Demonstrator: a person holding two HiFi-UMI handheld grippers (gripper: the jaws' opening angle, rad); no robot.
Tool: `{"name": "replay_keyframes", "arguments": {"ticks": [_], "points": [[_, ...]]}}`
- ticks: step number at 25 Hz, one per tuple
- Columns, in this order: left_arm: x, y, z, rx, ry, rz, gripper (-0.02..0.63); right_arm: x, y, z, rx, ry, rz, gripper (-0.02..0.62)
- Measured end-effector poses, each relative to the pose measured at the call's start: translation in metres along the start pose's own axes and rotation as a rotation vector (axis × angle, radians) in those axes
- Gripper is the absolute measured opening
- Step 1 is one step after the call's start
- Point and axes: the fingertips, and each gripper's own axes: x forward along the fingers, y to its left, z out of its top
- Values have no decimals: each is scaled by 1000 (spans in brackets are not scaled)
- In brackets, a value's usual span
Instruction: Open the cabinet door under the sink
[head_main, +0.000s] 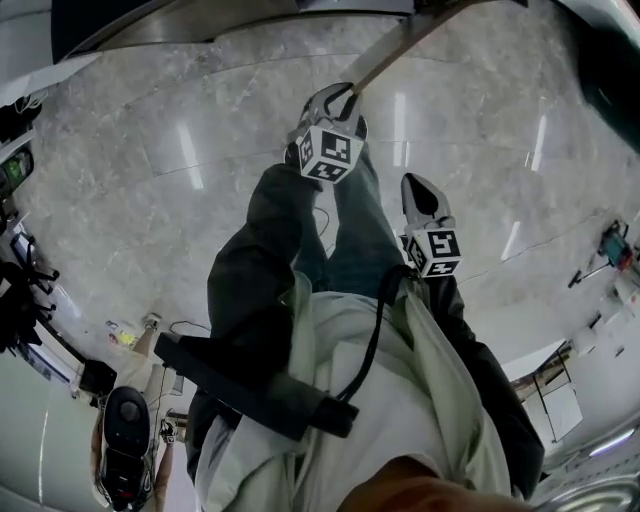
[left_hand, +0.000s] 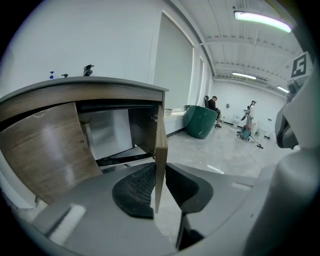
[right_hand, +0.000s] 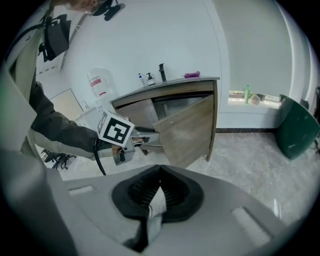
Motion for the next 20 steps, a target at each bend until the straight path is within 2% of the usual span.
{"name": "replay_keyframes", "arguments": {"ticks": [4,7,11,13,15,20], "points": [[0,-32,1,22,3,-30,69,-14,18,-1,-90,-13,40,0],[2,-62,5,11,-24,-51,71,-26,13,-15,-125,-1,66,0],[6,-98,9,-54,-46,-17,71,-47,-11,-37,-97,22,87,0],[11,-116,13,-52,-46,-11,74,-57,-31,-42,-86,25,85,0],[18,-136,20,-26,-42,-39,78,-63,-52,-45,-62,24,71,0],[45,-209,41,70,-59,-172,76,-75,-85,-53,2,15,51,0]]}}
